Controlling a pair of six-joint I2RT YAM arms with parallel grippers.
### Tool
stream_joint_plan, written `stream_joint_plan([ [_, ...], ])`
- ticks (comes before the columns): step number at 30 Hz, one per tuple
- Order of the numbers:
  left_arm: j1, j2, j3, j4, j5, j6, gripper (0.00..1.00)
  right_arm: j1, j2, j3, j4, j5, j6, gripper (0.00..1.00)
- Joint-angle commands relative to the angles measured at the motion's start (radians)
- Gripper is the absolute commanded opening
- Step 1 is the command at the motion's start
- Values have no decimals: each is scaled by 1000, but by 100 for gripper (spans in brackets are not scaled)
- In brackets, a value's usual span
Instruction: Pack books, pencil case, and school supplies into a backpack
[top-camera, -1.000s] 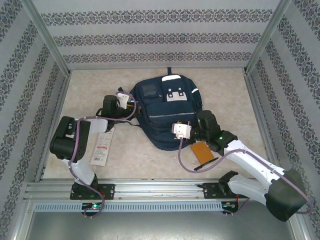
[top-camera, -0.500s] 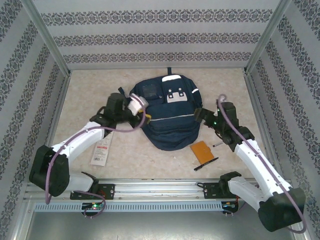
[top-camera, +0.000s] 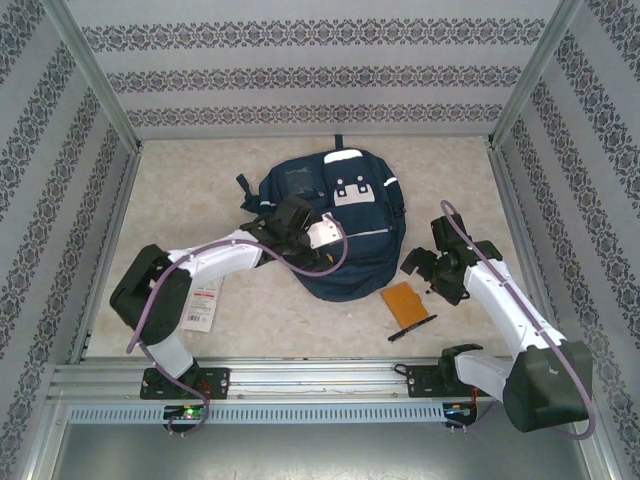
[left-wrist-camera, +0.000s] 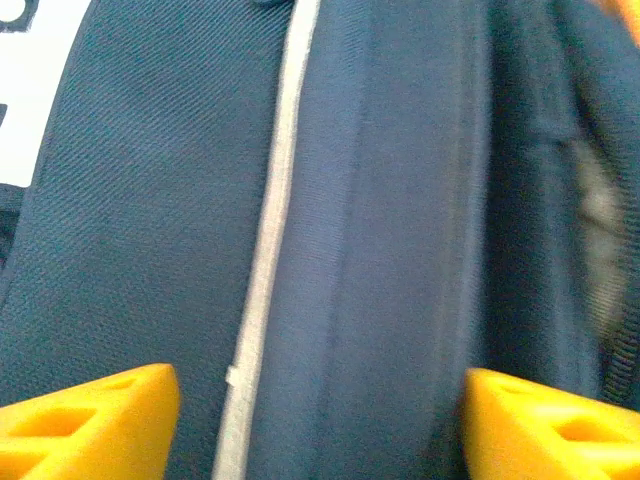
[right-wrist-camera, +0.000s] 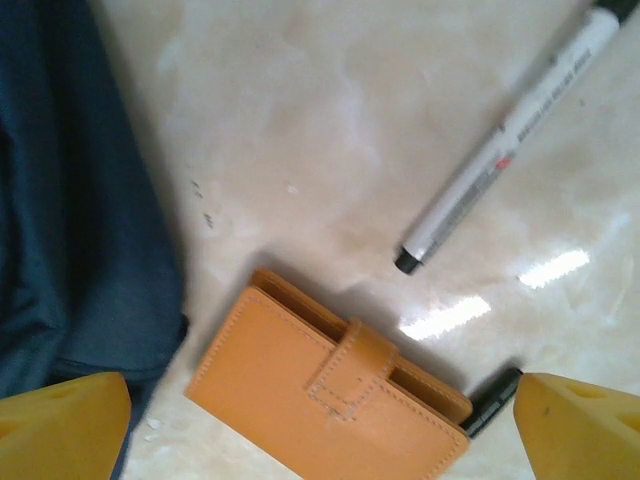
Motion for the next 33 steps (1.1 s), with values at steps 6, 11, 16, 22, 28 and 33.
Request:
stream_joint_plan([
  [6,-3,18,108,-61,-79,81,0,136,33,22,-69,18,-15,98],
  [11,51,-85,102,14,68,-16,0,142,56,33,-9,-96,-66,96],
  [16,184,-129,167,102,202,-257,0,167,102,36,41,-220,-123,92],
  [22,255,-83,246,41,302,-318,0,228,185,70,24,-207,-173,93],
  [28,257,-93,202,32,277,-277,0,261,196,93,-42,-35,-222,97],
  [33,270,-93,199,-17,259,-228,0,261,230,106,-95,76,-236,98],
])
